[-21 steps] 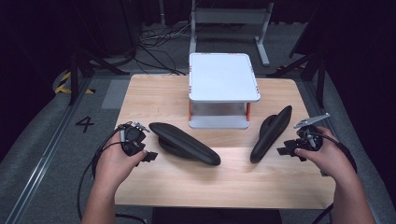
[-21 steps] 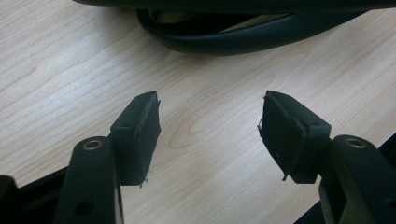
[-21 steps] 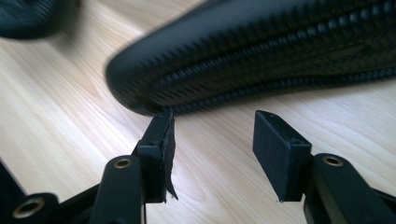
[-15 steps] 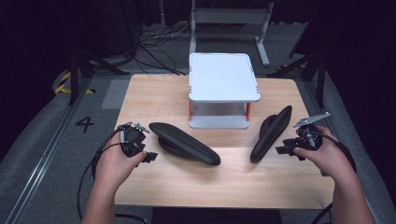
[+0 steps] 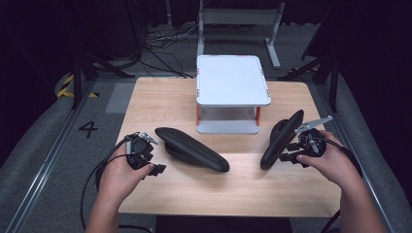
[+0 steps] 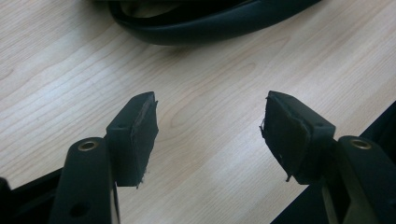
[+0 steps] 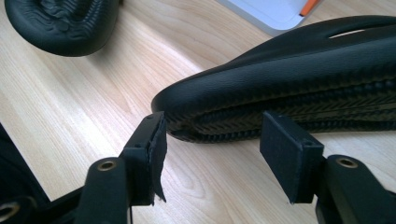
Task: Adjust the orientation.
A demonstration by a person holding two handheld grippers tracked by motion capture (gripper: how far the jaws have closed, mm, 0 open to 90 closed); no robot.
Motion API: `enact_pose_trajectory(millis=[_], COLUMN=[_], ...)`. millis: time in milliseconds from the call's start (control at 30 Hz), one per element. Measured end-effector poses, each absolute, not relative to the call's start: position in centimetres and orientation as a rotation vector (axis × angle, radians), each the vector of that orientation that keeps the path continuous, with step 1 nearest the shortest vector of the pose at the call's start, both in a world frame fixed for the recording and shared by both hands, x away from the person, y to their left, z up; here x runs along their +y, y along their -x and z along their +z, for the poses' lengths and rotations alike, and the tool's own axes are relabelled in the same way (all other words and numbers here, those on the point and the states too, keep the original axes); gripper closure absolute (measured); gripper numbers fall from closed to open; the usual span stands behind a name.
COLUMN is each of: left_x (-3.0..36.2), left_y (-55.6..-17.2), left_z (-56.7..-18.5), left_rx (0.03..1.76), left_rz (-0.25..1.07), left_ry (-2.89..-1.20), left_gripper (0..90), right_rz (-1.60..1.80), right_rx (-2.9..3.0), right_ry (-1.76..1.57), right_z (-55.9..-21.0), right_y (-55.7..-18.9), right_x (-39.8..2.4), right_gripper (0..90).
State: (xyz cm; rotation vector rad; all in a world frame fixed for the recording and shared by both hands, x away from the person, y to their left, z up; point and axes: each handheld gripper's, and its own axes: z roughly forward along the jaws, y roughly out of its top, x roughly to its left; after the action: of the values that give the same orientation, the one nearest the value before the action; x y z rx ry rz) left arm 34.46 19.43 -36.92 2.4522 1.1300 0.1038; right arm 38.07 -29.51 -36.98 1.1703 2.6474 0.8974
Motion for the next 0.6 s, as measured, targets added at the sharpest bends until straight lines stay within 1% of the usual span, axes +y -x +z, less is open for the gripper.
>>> enact_pose_trajectory(millis=[100,167,367,600], left_x=[18.4,18.0,16.4,14.8], left_y=[-34.5,-34.5,-35.5,-35.6], left_z=[-37.2,-37.4,-39.1,-39.3], left_rx=[1.065,1.06,0.976,0.943], left_rz=[0.072,0.059,0.104,0.093], left_ry=[-2.468,-2.471,-2.509,-2.52], left_gripper=[34.8,34.9,36.9,37.5], right_rz=[0.895,0.893,0.913,0.915], right_rx=[2.663,2.669,2.709,2.72], right_ry=[-1.165,-1.158,-1.142,-1.128], right_z=[-37.1,-37.1,-37.2,-37.3], right_y=[-37.9,-37.9,-37.4,-37.0], right_x=[-29.3,-29.2,-28.7,-28.2], right_gripper=[42.2,42.1,42.1,41.0])
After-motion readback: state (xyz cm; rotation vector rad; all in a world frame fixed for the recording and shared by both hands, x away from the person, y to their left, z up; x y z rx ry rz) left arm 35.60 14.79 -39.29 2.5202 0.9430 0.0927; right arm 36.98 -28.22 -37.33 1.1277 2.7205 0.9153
